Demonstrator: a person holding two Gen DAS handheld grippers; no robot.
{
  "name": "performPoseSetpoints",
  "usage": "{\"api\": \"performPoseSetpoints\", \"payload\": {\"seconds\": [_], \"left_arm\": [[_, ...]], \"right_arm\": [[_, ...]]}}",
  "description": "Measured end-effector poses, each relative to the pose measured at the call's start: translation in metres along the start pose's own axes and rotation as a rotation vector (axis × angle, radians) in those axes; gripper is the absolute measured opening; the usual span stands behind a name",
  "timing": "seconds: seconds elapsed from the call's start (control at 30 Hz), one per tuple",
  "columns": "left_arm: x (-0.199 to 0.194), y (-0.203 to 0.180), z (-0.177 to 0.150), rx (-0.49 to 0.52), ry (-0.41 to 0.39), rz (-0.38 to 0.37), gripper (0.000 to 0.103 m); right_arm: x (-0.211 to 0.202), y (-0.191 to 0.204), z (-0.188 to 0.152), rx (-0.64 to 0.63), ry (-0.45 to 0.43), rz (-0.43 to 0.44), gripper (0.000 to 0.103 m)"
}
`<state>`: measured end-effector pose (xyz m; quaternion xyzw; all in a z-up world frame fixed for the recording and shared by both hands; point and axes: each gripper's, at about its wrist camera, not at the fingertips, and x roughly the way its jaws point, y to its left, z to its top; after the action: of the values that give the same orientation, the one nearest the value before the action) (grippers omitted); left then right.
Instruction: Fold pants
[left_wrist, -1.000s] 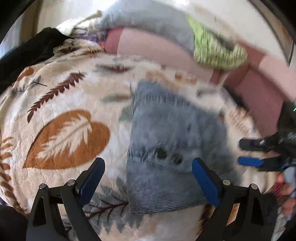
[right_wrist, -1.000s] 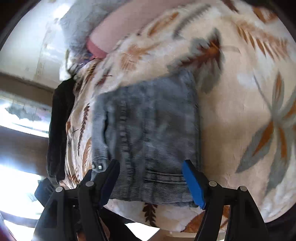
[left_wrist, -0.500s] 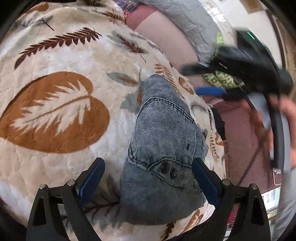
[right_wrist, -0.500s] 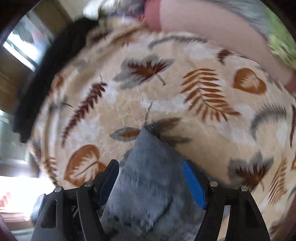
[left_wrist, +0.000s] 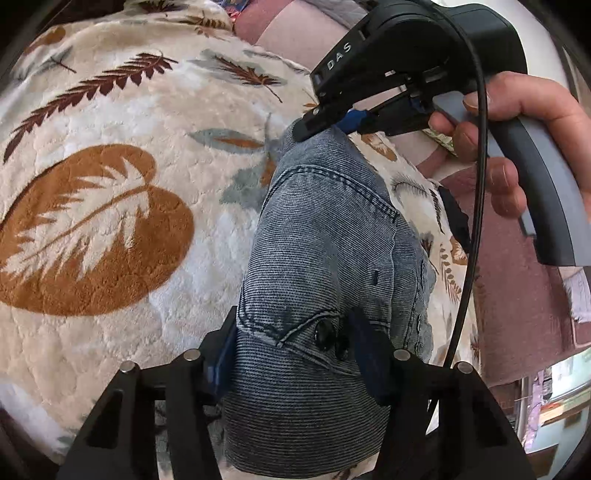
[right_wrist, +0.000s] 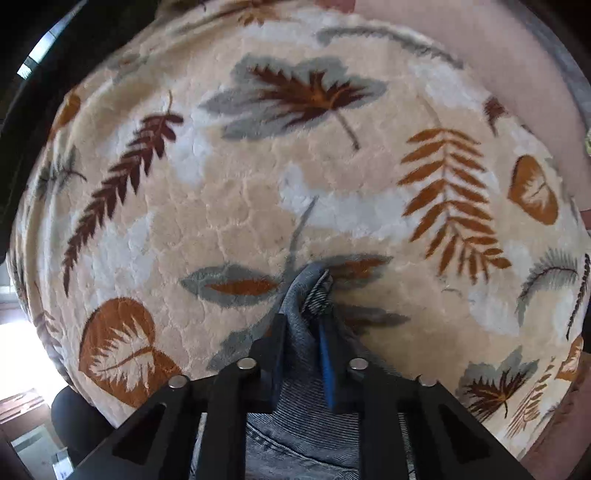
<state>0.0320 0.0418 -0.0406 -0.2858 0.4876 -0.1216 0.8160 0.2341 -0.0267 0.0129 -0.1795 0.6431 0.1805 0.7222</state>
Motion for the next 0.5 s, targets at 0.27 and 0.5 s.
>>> {"api": "performPoseSetpoints", "payload": {"seconds": [0.27,0.5], "left_arm": [[-0.005,-0.005,-0.007,0.054,-0.026,0.042,0.052],[-0.008,0.0,-0.008,0.052,-0.034,0.042,0.054]], "right_arm": [[0.008,-0.026,-0.006,0.083,-0.082,-0.112,0.011],[-0.023,-0.013,-0.001,0.059,-0.129,0.016,0.084]]}}
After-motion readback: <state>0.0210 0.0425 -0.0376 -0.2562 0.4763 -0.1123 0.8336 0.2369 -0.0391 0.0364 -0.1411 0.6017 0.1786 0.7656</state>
